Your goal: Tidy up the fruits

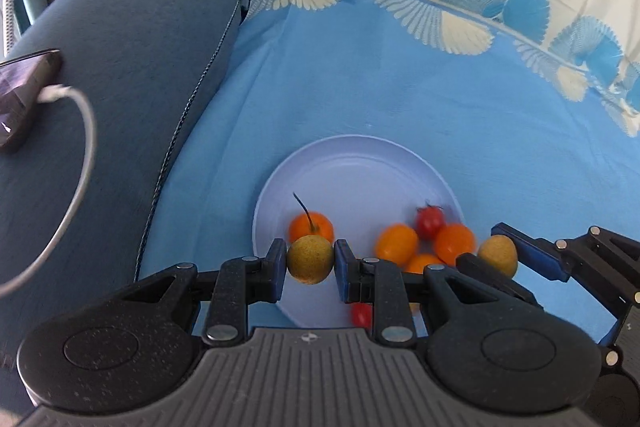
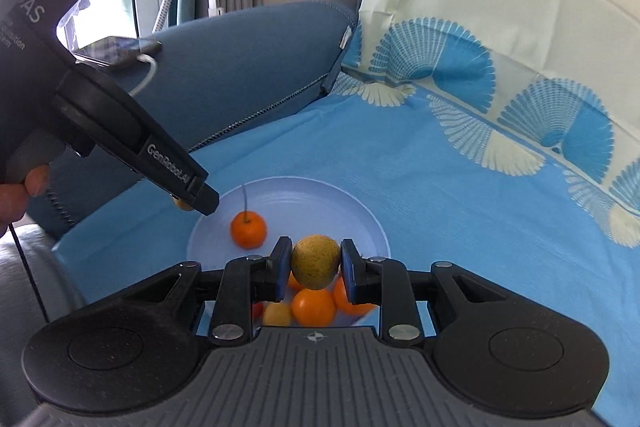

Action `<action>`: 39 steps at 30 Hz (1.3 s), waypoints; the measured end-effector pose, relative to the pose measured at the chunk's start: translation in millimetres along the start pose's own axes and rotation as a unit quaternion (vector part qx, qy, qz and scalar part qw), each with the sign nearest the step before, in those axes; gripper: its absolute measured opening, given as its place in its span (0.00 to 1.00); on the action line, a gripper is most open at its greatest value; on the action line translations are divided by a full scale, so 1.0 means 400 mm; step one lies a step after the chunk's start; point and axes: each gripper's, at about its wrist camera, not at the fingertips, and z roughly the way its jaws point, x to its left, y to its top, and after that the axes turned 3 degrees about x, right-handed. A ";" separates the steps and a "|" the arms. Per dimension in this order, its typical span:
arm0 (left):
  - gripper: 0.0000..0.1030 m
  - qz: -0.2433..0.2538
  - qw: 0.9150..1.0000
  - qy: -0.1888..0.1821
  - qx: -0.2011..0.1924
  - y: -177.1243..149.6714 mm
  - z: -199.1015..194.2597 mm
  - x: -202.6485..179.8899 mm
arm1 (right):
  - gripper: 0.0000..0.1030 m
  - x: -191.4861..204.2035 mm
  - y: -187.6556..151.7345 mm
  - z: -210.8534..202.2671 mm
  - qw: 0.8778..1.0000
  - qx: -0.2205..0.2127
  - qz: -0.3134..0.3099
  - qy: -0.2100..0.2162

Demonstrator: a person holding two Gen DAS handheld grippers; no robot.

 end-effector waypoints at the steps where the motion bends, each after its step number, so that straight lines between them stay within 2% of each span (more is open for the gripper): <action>1: 0.27 0.001 1.000 0.001 0.003 0.010 0.018 0.000 | 0.27 -0.007 0.006 0.024 1.000 0.004 -0.002 0.003; 7: 0.27 0.016 1.000 0.015 0.011 0.050 0.093 -0.008 | 0.27 -0.032 0.023 0.141 0.999 0.027 -0.019 0.011; 8: 0.32 0.020 1.000 0.014 0.007 0.053 0.096 -0.009 | 0.27 -0.034 0.024 0.155 0.999 0.030 -0.022 0.010; 9: 0.41 0.026 1.000 0.011 0.000 0.059 0.094 -0.012 | 0.27 -0.035 0.028 0.168 0.999 0.031 -0.027 0.011; 10: 0.73 0.028 1.000 0.011 -0.005 0.063 0.089 -0.015 | 0.30 -0.035 0.031 0.176 0.999 0.030 -0.034 0.012; 11: 0.98 0.023 1.000 0.013 -0.015 0.067 0.080 -0.013 | 0.44 -0.034 0.035 0.182 0.999 0.029 -0.042 0.012; 13: 1.00 0.009 0.999 0.018 -0.046 0.064 0.053 -0.004 | 0.62 -0.033 0.041 0.178 0.998 0.019 -0.054 0.003; 14: 1.00 0.012 0.999 0.012 -0.047 0.064 0.045 -0.002 | 0.68 -0.034 0.043 0.171 0.998 0.016 -0.055 0.000; 17: 1.00 0.007 0.999 0.013 -0.033 0.046 0.030 0.003 | 0.81 -0.037 0.040 0.138 0.999 0.019 -0.044 -0.007; 19: 1.00 0.006 1.000 0.016 -0.025 0.021 0.015 0.004 | 0.85 -0.037 0.032 0.106 0.999 0.023 -0.032 -0.017; 23: 1.00 0.006 0.999 0.022 -0.025 -0.044 -0.034 -0.002 | 0.93 -0.033 0.016 0.035 0.998 0.036 -0.010 -0.040; 29: 1.00 0.010 1.000 0.021 -0.017 -0.130 -0.096 -0.024 | 0.96 -0.039 -0.014 -0.057 0.995 0.049 0.046 -0.067; 34: 1.00 0.019 0.999 0.028 -0.025 -0.190 -0.157 -0.037 | 0.97 -0.031 -0.045 -0.141 0.994 0.047 0.062 -0.075; 39: 1.00 0.007 0.999 0.030 -0.032 -0.224 -0.204 -0.039 | 0.98 -0.021 -0.062 -0.213 0.993 0.028 0.071 -0.087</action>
